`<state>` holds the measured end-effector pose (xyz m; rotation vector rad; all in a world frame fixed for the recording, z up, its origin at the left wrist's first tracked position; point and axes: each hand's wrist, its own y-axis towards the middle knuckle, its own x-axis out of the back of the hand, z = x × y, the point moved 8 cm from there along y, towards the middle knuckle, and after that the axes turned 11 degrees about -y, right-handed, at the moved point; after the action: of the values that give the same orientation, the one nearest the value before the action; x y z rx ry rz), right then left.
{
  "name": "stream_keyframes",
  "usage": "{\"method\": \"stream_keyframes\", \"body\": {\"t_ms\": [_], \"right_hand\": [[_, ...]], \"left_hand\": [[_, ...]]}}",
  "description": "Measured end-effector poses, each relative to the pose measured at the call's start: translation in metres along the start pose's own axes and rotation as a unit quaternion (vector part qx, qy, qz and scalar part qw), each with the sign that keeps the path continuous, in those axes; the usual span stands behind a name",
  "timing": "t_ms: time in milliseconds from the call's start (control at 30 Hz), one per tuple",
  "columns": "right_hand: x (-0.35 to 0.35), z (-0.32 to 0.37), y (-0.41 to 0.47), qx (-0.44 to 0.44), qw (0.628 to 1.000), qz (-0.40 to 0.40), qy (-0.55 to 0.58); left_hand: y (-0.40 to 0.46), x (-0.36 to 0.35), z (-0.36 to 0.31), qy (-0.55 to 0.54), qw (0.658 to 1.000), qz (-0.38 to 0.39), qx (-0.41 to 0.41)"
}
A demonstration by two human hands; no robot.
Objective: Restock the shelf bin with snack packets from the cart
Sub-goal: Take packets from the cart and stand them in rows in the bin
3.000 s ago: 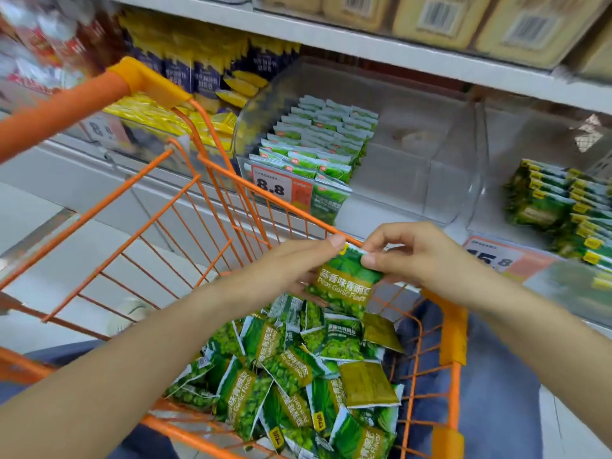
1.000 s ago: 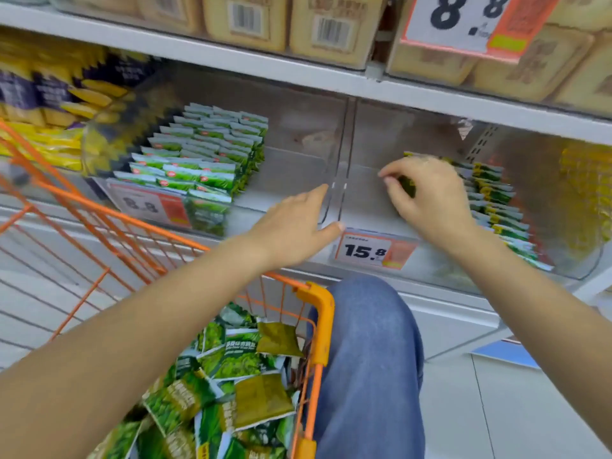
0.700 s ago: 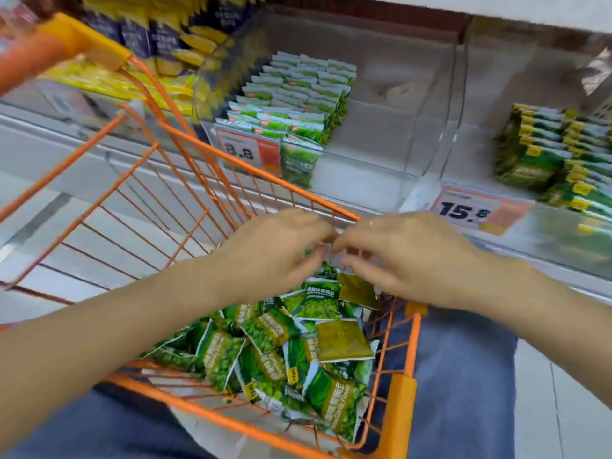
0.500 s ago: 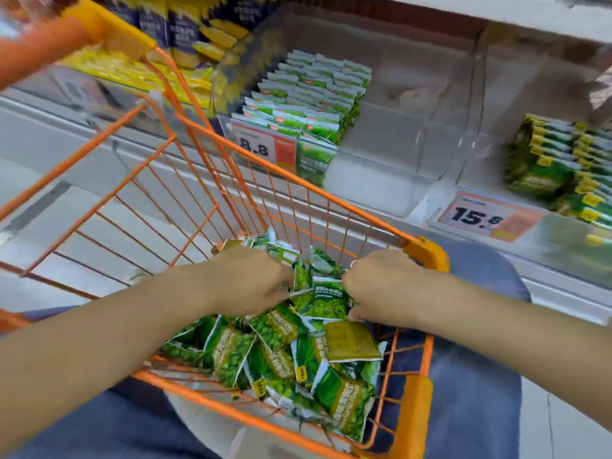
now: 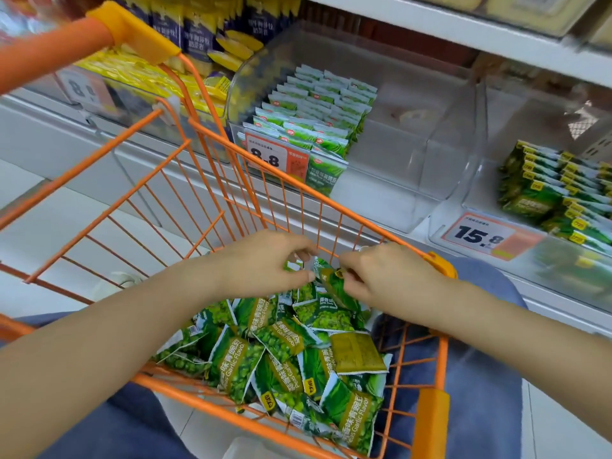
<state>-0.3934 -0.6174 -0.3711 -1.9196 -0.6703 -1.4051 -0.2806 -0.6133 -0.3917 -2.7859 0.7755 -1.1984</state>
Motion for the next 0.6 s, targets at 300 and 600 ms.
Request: {"method": "stream_keyframes", "body": {"t_ms": [300, 600], "right_hand": [[0.027, -0.034, 0.0, -0.067, 0.845, -0.115, 0.518], [0.037, -0.05, -0.011, -0.089, 0.777, -0.049, 0.621]], "left_hand": [[-0.003, 0.006, -0.026, -0.37, 0.929, 0.015, 0.027], [0.0, 0.024, -0.04, -0.45, 0.887, -0.099, 0.027]]}}
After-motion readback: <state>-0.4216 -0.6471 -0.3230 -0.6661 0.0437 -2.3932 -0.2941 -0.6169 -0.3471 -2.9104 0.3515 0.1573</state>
